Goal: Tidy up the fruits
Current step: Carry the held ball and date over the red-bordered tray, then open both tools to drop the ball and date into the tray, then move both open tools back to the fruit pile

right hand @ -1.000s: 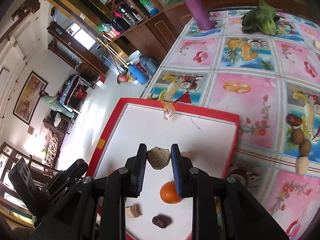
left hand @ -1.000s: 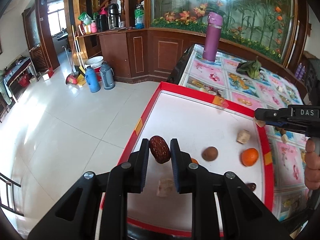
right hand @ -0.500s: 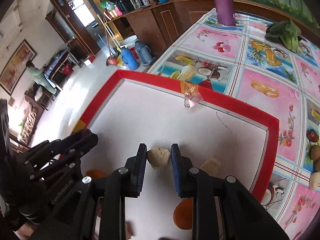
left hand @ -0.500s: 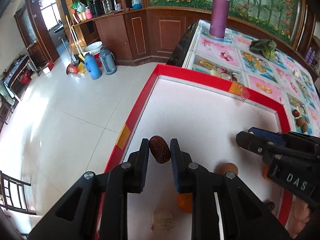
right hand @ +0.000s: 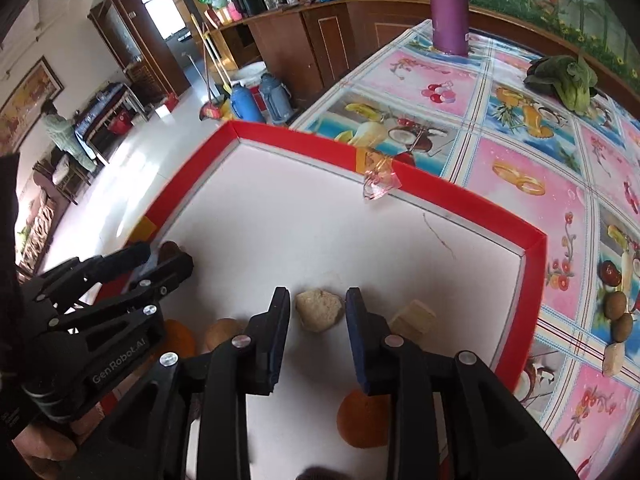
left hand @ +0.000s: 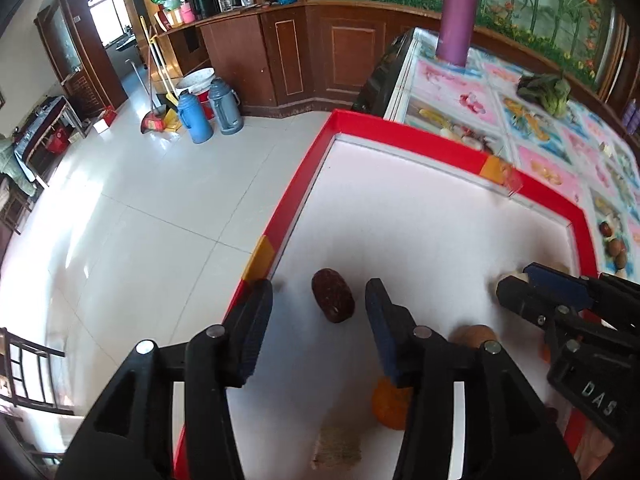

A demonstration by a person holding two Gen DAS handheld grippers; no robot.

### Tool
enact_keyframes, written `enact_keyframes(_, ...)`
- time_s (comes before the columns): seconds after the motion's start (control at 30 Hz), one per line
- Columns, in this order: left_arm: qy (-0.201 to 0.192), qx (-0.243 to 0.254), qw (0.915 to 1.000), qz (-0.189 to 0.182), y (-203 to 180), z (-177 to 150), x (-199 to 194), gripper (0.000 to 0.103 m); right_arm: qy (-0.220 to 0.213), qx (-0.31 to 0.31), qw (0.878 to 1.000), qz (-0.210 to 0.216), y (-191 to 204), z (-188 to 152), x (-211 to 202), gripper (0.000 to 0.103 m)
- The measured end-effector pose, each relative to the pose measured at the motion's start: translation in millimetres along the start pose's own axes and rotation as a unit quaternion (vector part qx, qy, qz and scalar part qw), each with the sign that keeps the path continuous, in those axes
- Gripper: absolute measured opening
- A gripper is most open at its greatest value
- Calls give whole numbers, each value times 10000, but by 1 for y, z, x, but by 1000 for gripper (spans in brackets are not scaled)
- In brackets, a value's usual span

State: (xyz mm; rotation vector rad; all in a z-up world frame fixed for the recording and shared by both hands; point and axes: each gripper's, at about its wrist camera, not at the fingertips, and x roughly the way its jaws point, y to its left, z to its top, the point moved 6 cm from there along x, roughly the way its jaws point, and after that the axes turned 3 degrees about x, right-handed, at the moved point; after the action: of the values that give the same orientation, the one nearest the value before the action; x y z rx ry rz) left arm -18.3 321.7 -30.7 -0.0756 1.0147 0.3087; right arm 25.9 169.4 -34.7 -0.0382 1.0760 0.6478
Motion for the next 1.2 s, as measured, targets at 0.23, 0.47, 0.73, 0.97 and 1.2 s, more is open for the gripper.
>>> enact_keyframes(0.23, -491, 107, 9986, -135, -19, 3, -43, 61, -936, -86, 9956, 29, -35, -1, -66, 34)
enact_keyframes(0.47, -931, 801, 9904, -635, -87, 0, -88, 68, -1541, 42, 9853, -731, -124, -34, -127, 47)
enact_keyframes(0.73, -924, 1575, 9750, -1269, -172, -12, -109, 69, -1100, 687, 9850, -1141, -195, -64, -112, 47)
enact_keyframes(0.97, -940, 1820, 9706, -1260, -192, -18, -125, 70, -848, 686, 9855, -1299, -196, -55, -84, 47)
enact_keyframes(1.2, -880, 1996, 9682, -1223, -213, -12, -123, 71, -771, 497, 9837, -1547, -198, -57, -76, 22)
